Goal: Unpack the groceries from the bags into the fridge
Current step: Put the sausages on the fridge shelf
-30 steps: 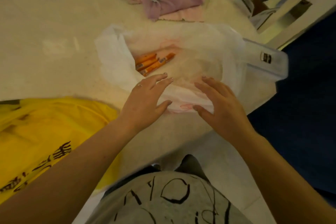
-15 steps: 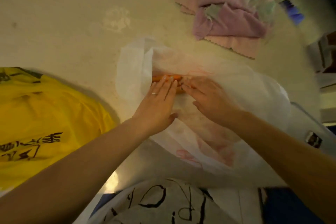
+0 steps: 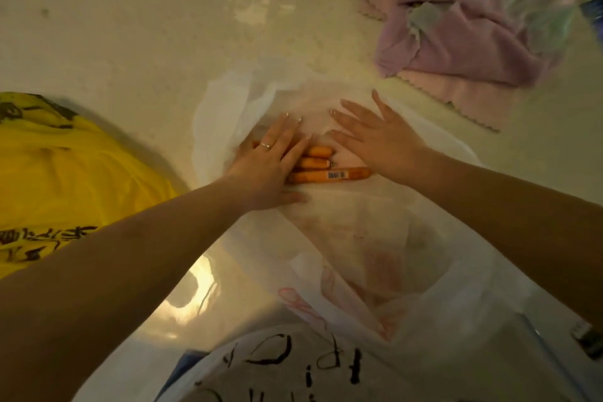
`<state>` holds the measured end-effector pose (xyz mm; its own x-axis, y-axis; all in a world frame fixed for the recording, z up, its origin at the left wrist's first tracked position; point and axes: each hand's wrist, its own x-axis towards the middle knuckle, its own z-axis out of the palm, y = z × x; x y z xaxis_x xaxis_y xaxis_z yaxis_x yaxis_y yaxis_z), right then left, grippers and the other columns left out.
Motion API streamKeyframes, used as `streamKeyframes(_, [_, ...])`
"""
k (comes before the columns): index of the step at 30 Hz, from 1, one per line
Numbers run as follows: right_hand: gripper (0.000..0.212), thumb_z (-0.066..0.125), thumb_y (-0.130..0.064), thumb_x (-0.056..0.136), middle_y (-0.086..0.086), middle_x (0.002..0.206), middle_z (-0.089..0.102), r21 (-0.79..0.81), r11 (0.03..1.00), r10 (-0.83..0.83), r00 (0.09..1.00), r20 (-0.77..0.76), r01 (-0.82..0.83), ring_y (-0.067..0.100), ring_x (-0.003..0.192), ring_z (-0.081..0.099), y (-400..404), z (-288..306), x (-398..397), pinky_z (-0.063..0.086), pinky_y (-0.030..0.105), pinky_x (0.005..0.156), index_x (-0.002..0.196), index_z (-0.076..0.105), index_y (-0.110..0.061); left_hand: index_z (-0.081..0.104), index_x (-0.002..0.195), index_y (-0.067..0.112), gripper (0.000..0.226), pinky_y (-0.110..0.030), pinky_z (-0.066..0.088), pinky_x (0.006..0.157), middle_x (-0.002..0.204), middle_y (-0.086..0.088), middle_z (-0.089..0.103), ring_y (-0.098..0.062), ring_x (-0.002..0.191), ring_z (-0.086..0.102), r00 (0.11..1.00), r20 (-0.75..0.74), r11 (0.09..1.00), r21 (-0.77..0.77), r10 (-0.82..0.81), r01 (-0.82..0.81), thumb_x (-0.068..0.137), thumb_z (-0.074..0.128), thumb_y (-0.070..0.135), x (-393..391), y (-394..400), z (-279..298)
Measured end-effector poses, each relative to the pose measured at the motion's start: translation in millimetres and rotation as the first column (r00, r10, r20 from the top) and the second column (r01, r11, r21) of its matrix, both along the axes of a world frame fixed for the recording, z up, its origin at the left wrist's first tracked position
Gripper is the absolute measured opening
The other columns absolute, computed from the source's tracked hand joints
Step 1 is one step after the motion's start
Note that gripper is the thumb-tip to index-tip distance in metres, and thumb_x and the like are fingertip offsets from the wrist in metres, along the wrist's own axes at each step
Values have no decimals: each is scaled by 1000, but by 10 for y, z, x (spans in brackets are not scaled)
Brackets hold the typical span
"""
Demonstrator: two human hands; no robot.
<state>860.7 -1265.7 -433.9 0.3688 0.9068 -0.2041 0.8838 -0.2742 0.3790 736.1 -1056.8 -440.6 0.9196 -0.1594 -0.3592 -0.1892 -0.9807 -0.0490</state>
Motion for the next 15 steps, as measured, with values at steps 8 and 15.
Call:
streamKeyframes(8, [55,30,-20,100,3,158,5,-30,988,-151,982,-111,148,25,145,3,252,-2,357,-6,55,112,149,7,-26,-24,144,29,109,-56,16,109,154,-4,-27,-24,140,-28,999,-40,1000,-4,-11,11,70,34,85,200,393,-63])
streamKeyframes(15, [54,31,-18,101,4,156,18,-31,955,-292,914,-283,296,27,138,27,471,-64,465,21,47,111,149,9,-27,-19,146,31,110,-54,10,113,152,-1,-31,-24,139,-28,994,-109,993,-118,-30,18,67,35,86,310,554,-83])
